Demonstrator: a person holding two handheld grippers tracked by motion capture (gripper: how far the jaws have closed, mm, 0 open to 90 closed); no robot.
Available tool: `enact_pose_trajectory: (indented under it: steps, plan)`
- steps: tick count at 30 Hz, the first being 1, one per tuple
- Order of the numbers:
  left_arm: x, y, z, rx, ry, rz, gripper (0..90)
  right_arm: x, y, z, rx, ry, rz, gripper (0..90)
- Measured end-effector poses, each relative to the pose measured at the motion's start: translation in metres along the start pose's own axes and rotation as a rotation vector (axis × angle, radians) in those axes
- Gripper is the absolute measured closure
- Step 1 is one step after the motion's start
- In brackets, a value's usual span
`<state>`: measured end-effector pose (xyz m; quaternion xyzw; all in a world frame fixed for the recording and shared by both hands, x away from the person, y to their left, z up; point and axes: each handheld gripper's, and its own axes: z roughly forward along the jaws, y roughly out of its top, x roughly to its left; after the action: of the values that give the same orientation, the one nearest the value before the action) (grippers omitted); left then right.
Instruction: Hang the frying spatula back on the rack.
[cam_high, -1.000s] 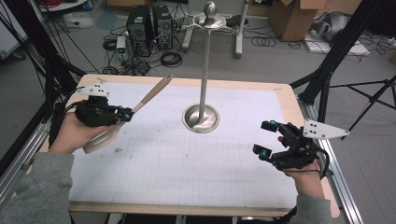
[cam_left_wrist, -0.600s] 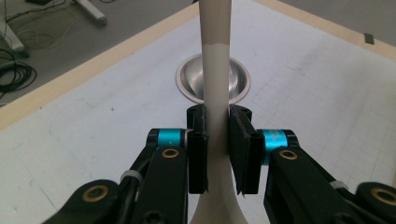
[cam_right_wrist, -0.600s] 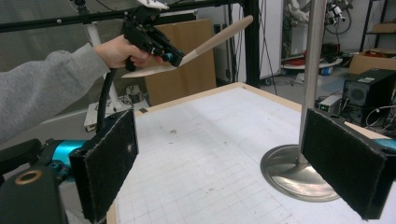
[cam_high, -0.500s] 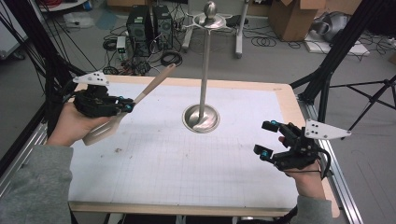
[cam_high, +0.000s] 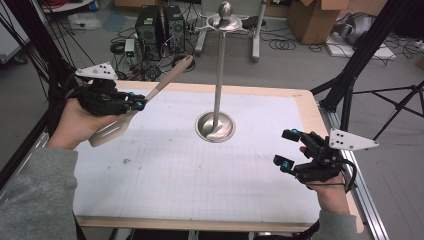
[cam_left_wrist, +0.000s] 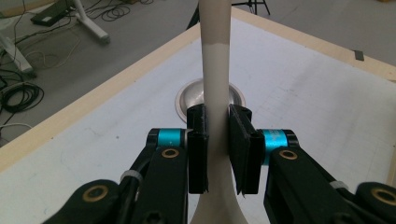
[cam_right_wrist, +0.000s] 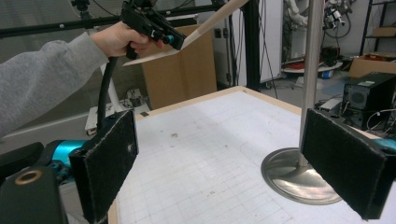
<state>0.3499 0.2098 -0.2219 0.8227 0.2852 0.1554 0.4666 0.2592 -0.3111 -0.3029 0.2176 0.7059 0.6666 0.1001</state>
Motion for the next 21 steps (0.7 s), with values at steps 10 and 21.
enact_pose_trajectory:
  steps: [10, 21]
  plan:
    - [0.004, 0.009, -0.006, -0.026, -0.007, 0.010, 77.7, 0.000, 0.000, -0.002, -0.003, 0.002, 0.006, 10.1]
    - [0.007, 0.018, -0.010, -0.054, -0.014, 0.024, 77.7, 0.000, 0.000, -0.003, -0.013, 0.003, 0.009, 10.1]
